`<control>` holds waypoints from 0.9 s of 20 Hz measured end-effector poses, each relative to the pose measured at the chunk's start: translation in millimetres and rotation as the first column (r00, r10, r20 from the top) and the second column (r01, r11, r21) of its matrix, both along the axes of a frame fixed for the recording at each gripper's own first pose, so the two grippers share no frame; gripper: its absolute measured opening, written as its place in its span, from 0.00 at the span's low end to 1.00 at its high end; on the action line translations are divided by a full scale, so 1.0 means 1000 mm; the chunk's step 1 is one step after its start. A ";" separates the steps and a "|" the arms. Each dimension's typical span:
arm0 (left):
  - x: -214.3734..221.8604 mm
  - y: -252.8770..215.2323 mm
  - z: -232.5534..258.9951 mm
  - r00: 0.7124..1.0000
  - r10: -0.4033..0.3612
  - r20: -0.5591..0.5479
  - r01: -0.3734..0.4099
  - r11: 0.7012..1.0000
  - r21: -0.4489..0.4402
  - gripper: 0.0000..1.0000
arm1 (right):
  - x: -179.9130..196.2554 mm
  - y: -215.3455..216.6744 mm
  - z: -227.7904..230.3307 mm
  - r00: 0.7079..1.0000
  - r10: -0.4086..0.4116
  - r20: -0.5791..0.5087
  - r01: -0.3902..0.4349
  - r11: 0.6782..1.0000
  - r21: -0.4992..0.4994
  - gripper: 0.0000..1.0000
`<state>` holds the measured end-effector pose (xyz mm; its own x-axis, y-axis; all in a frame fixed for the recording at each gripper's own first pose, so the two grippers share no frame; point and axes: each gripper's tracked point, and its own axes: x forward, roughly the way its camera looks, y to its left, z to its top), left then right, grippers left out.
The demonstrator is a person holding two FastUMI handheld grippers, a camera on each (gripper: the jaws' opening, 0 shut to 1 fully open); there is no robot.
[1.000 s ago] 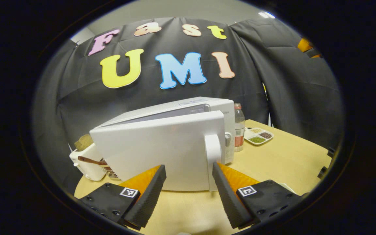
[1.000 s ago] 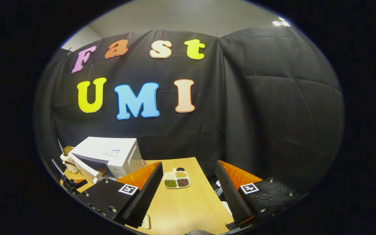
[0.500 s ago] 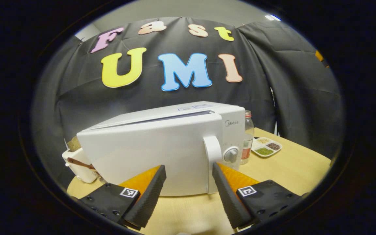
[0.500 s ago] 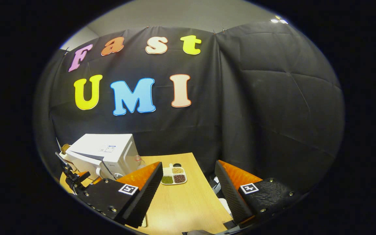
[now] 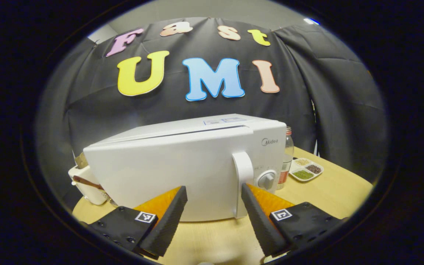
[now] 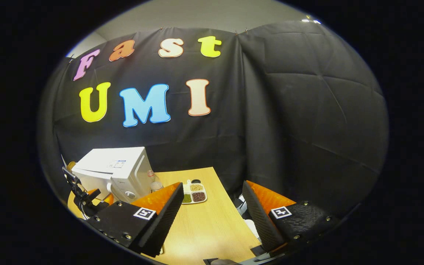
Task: Open the microwave oven with the left hand, put the food in, and close the microwave oven.
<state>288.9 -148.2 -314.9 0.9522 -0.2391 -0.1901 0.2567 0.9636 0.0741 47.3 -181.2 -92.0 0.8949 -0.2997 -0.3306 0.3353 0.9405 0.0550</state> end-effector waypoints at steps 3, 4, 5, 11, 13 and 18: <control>0.001 -0.001 -0.001 1.000 0.015 0.001 -0.015 1.000 -0.001 1.00 | 0.002 0.003 -0.002 1.000 0.010 0.000 -0.010 1.000 0.008 0.98; 0.001 -0.002 -0.001 1.000 0.019 0.003 -0.019 1.000 -0.006 1.00 | 0.002 0.004 -0.003 1.000 0.013 -0.001 -0.013 1.000 0.008 0.98; 0.002 -0.001 -0.001 1.000 0.024 0.001 -0.024 1.000 -0.012 1.00 | 0.002 0.004 -0.003 1.000 0.014 0.000 -0.014 1.000 0.006 0.98; 0.008 -0.015 -0.006 0.998 0.055 -0.017 -0.055 0.998 -0.008 1.00 | 0.001 0.012 -0.007 0.999 0.041 -0.014 -0.041 0.999 0.019 0.98; 0.003 -0.013 -0.011 0.998 0.053 -0.021 -0.052 0.998 0.034 0.96 | 0.003 0.017 -0.008 0.998 0.056 -0.011 -0.056 0.998 0.019 0.98; -0.034 -0.007 0.025 0.999 0.042 -0.007 -0.042 0.999 -0.018 0.99 | -0.001 0.027 0.004 0.995 0.096 0.016 -0.097 0.995 0.016 0.98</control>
